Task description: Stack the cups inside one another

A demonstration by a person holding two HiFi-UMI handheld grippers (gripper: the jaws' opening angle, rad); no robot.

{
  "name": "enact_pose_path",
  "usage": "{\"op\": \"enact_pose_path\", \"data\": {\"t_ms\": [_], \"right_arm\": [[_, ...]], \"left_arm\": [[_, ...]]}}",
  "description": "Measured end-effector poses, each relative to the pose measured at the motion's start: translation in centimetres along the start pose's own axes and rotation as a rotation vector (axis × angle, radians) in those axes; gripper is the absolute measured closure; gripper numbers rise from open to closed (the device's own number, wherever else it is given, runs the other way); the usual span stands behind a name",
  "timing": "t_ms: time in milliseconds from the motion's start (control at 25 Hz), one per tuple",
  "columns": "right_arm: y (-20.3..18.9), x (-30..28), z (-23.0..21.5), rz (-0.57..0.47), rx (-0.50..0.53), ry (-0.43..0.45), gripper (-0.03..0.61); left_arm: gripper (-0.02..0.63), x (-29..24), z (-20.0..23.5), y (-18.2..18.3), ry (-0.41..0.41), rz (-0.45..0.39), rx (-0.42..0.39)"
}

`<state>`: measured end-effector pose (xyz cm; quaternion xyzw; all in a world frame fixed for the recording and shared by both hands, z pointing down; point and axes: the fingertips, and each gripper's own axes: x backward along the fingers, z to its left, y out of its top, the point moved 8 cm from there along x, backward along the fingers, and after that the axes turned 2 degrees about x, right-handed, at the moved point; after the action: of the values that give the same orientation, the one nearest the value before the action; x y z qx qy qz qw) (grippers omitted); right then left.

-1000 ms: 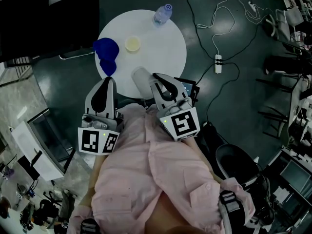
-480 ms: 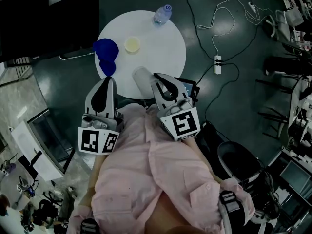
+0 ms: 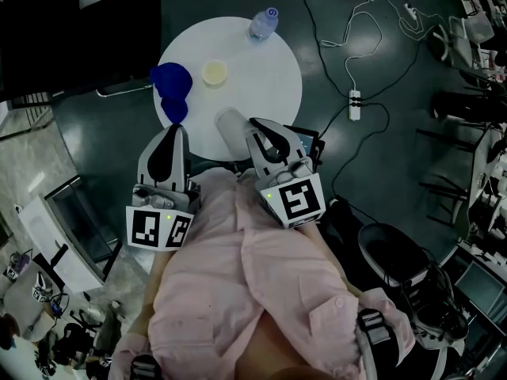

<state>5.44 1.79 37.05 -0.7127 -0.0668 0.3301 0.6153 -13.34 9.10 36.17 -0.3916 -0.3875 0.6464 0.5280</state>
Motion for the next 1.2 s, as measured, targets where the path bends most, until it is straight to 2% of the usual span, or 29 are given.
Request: {"op": "enact_pose_path", "data": {"t_ms": [720, 1200], "right_arm": [[0.0, 0.3, -0.8, -0.023, -0.016, -0.034, 0.536], [0.2, -0.9, -3.1, -0.016, 0.023, -0.06, 0.536]], "left_arm": [[0.595, -0.3, -0.1, -0.1, -0.011, -0.014, -0.008], [0.595, -0.9, 0.0, -0.2, -0.015, -0.018, 0.014]]}}
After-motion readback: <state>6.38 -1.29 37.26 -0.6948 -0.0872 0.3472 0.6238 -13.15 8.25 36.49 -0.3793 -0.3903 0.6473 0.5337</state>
